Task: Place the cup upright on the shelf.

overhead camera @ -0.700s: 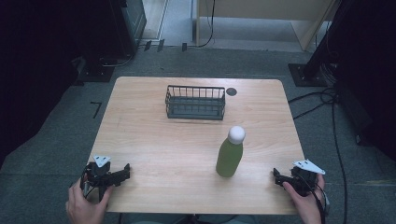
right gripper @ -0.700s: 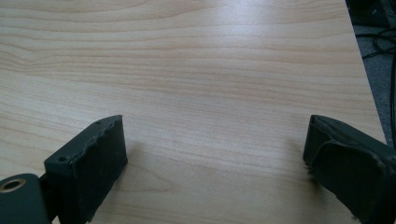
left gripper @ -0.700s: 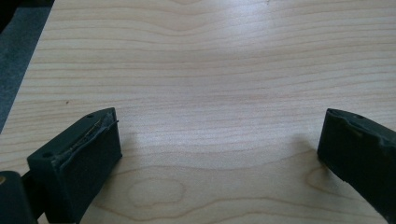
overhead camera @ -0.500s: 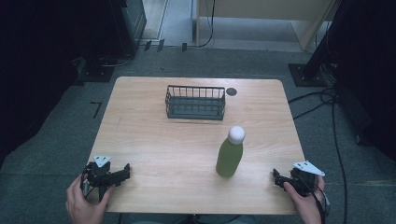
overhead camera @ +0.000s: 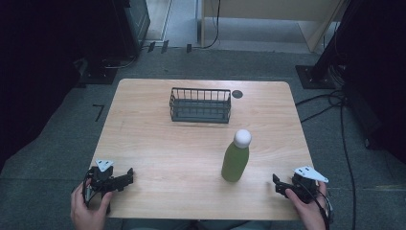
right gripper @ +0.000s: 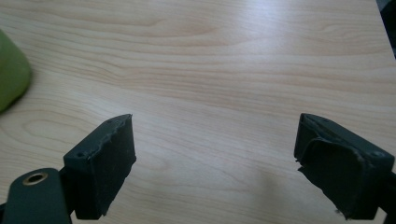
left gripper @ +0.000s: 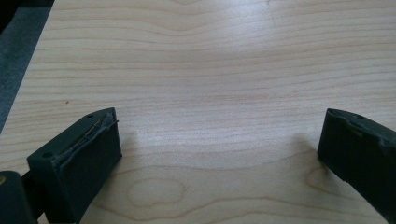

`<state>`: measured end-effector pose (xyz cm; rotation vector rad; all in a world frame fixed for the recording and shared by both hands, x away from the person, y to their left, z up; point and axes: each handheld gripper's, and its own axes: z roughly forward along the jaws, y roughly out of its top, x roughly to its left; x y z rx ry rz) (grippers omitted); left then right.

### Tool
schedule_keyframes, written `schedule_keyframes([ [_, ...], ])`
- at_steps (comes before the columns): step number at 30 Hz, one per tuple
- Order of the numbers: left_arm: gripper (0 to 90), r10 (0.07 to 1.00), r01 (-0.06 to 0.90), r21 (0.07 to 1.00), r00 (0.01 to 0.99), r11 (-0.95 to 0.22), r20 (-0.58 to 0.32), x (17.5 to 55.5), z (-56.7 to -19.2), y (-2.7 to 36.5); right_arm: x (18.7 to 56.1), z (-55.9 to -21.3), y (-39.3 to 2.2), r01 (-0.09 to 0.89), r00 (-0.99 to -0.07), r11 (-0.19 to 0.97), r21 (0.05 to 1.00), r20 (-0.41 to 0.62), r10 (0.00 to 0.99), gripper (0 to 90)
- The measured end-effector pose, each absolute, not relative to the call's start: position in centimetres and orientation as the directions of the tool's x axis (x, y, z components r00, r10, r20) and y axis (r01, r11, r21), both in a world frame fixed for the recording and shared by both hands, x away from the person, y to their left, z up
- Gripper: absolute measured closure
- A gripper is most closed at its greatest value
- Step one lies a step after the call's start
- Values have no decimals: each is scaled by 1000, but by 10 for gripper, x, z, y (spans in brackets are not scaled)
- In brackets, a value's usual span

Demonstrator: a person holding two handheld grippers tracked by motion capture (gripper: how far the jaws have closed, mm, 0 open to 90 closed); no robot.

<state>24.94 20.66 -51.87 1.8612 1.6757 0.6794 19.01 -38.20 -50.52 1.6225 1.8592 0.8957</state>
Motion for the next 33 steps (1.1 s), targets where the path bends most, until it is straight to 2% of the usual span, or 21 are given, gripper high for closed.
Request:
schedule_keyframes([
  [33, 0, 995, 723, 686, 100, -81, 12, 250, -519, 206, 191, -493, -309, 595, -374, 172, 785, 81, 924, 126],
])
